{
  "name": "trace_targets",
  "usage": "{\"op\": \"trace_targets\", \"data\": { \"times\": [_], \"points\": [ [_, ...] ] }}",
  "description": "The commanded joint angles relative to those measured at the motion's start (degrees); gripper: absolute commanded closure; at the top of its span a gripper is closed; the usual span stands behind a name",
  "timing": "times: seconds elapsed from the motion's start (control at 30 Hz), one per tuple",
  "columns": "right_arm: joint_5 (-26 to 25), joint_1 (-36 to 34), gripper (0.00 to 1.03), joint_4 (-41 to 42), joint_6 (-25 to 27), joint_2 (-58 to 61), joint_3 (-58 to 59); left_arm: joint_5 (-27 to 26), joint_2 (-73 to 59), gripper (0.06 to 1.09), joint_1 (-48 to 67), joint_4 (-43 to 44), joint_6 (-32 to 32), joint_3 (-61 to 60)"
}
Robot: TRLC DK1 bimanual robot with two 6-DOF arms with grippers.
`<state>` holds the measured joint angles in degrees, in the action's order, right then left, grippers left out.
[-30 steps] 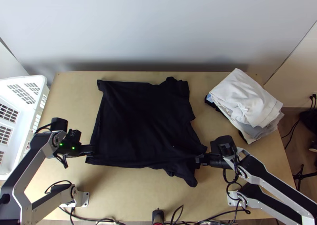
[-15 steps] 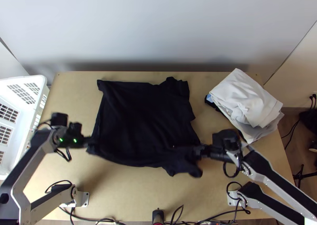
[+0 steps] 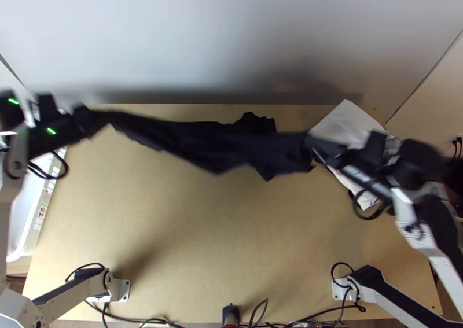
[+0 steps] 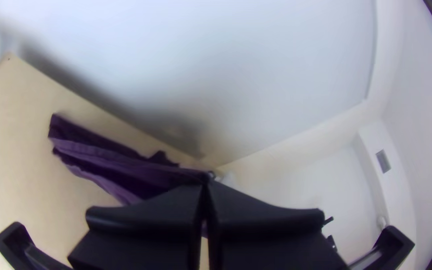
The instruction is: Fold the t-shirt
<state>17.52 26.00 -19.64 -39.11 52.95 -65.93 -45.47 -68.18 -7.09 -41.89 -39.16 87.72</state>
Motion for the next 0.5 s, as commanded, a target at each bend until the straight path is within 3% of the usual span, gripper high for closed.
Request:
{"op": "trace_targets", "data": {
  "times": [0.0,0.23,0.47],
  "points": [
    [0.0,-2.0,1.0,3.3,4.2,-3.5,-14.0,-3.0,-1.9,1.05,-0.3,4.8,-14.6,17.7],
    [4.0,0.2,1.0,2.7,5.7,-11.2,-18.8,-3.8,2.0,1.05,-1.5,5.3,-17.0,20.4],
    [10.3,1.2,1.0,2.1,5.7,-20.7,-18.3,-11.7,7.2,1.05,-7.6,6.8,-20.5,21.9]
  ]
}}
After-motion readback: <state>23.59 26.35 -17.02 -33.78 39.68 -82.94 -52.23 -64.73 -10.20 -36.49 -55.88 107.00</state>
